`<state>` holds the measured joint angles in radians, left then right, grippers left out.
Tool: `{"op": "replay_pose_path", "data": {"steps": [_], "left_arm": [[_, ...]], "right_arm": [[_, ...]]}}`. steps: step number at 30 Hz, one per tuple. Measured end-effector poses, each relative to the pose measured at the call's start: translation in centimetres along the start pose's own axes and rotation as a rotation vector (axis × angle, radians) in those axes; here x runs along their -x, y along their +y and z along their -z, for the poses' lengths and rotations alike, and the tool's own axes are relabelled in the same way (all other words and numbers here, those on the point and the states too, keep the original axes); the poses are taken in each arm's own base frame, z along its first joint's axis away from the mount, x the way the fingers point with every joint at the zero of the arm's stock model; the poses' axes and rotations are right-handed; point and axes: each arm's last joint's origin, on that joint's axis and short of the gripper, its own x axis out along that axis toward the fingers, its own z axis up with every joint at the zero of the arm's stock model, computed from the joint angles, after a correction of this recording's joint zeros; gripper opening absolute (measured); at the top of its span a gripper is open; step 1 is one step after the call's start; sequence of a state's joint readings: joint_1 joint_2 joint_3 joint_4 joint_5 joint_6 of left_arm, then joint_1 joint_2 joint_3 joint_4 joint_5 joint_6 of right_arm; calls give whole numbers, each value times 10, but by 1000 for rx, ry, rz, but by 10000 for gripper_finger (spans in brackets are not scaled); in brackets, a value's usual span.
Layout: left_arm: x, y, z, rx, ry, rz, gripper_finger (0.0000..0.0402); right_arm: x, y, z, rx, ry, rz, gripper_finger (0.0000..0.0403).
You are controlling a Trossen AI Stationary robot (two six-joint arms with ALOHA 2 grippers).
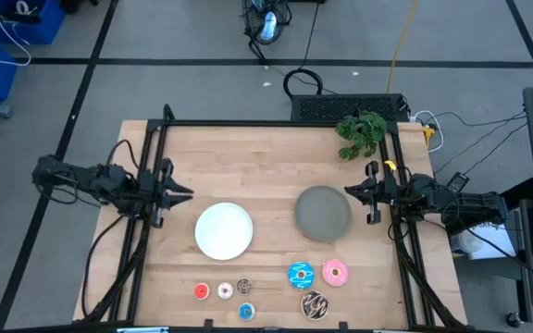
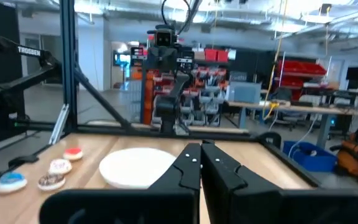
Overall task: Pick & Place donuts
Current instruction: Put the small orange donut on the white plate
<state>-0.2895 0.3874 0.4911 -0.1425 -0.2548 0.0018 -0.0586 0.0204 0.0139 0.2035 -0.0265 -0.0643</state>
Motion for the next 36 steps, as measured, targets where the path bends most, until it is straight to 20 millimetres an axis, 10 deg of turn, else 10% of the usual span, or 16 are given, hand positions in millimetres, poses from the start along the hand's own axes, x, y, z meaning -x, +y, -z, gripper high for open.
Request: {"op": "replay_pose_path", "data": {"steps": [11,23,36], "left_arm": [[-30,-20,-85,101,363,-58,62],[-101,-117,-85,65,966,43,62],[-144,-184,-88,245,1164,69,62]], "right_arm": [[0,0,1,26,13,-3,0],[0,0,2,26,17,-7,0],[0,1,5,-3,54,-9,0]]}}
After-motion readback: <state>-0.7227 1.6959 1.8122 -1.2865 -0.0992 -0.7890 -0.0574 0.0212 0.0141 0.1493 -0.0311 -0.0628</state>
